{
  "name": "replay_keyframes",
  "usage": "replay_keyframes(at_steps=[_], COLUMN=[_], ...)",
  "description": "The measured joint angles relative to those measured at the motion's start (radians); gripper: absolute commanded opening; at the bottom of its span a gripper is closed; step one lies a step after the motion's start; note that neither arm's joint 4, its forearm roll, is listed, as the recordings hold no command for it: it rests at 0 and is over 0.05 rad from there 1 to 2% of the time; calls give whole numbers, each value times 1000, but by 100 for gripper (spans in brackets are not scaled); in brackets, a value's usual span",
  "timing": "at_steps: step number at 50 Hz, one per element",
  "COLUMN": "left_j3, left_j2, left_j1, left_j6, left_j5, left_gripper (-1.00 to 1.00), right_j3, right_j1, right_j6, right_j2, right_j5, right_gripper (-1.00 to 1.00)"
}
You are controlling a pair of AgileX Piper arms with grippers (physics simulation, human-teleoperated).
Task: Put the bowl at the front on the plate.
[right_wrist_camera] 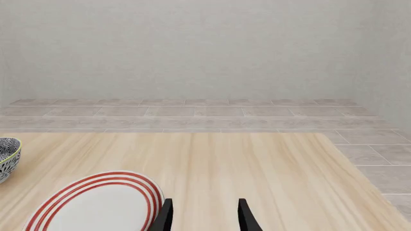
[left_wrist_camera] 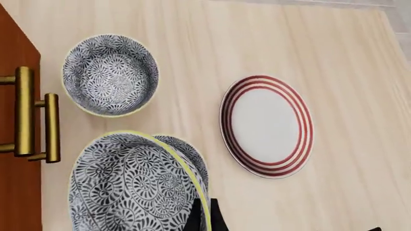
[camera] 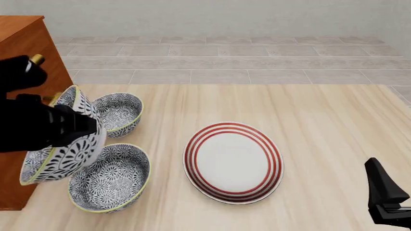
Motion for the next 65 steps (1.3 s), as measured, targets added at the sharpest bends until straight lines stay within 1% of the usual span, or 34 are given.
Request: replay_keyframes(at_steps=[19,44,54,65], left_j3=[-90,-214,-262,-305], left_j2=[121,282,367,454], left_j1=[-74,-187,-247,-286], left_j6=[61,229,298,361], left_j5=[-51,-58,-65,-68], left_gripper=[-100,-100,-100,-100], right_j3=[0,0,0,0], right_j1=[0,0,0,0], right_j6=[0,0,0,0], right_j2=[0,0,0,0], right_j5=[0,0,0,0], right_gripper=[100,100,100,100])
